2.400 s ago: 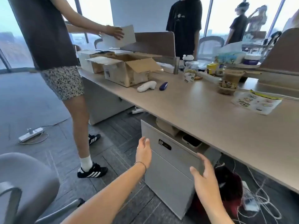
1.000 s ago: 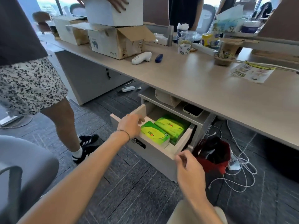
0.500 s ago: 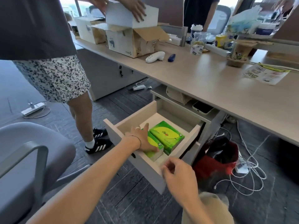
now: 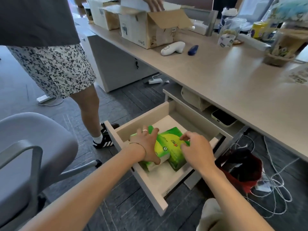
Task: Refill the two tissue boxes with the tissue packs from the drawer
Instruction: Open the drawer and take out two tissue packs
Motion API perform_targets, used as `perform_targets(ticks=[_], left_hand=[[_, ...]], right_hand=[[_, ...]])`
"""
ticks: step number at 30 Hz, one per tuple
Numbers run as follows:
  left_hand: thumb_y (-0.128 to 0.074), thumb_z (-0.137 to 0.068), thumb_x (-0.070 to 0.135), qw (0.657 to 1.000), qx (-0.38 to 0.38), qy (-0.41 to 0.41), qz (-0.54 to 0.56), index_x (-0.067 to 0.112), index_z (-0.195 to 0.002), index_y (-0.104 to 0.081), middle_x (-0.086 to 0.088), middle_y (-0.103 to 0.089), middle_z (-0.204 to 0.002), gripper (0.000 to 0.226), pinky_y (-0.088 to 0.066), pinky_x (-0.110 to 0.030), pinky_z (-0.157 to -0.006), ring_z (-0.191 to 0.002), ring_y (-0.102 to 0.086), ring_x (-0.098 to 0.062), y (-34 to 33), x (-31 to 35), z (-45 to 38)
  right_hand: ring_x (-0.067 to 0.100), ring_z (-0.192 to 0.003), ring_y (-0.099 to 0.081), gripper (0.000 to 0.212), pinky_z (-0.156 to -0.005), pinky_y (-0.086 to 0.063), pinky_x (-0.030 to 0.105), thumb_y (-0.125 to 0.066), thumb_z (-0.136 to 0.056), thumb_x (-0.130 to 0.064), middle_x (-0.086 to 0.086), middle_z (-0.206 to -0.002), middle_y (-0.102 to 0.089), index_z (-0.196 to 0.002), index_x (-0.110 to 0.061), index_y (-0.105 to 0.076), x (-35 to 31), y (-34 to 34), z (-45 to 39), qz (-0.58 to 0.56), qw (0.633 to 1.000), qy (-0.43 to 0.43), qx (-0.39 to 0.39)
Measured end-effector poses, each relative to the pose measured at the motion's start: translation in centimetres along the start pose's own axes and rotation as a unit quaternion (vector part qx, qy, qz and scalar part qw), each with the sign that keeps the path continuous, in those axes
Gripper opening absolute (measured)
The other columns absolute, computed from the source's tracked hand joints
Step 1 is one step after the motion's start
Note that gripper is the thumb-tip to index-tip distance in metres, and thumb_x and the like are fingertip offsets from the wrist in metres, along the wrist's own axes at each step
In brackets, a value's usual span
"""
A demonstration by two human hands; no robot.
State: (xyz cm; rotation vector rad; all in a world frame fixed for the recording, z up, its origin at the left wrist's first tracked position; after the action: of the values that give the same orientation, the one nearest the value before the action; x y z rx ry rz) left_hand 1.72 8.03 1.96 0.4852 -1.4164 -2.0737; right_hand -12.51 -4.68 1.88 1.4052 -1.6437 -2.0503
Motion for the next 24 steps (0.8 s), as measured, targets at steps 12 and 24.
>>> perform_targets(ticks=[12, 24], left_hand=[[-0.086, -0.053, 0.058, 0.998, 0.065, 0.01, 0.016, 0.031, -0.152, -0.015, -0.014, -0.023, -0.154, 0.125, -0.049, -0.056, -0.1, -0.137, -0.033, -0.037, 5.7, -1.9, 0.5], [-0.084, -0.056, 0.054, 0.973, 0.186, 0.026, 0.134, 0.038, -0.15, -0.015, -0.011, -0.015, -0.158, 0.118, -0.045, -0.052, -0.1, -0.143, -0.027, -0.036, 11.9, -4.5, 1.9]], right_hand=[[0.039, -0.129, -0.044, 0.112, -0.1, -0.044, 0.051, -0.073, -0.068, -0.064, 0.012, -0.154, -0.027, -0.155, -0.032, -0.011, -0.7, -4.2, -2.5, 0.14, 0.974, -0.039, -0.173], [0.03, -0.12, -0.055, 0.1, -0.091, -0.05, 0.044, -0.069, -0.07, -0.057, 0.004, -0.143, -0.042, -0.153, -0.036, -0.019, -5.1, 2.7, -3.3, 0.03, 0.999, -0.012, 0.0]])
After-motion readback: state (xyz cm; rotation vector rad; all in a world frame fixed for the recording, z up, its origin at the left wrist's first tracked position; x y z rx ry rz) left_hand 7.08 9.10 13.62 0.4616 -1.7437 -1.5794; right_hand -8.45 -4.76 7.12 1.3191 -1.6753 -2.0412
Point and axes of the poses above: each hand's wrist, its own z-axis away from the middle knuckle, its own y-axis out of the back of the hand, x = y × z, the point moved 2 cm from there along -z, towards the middle knuckle
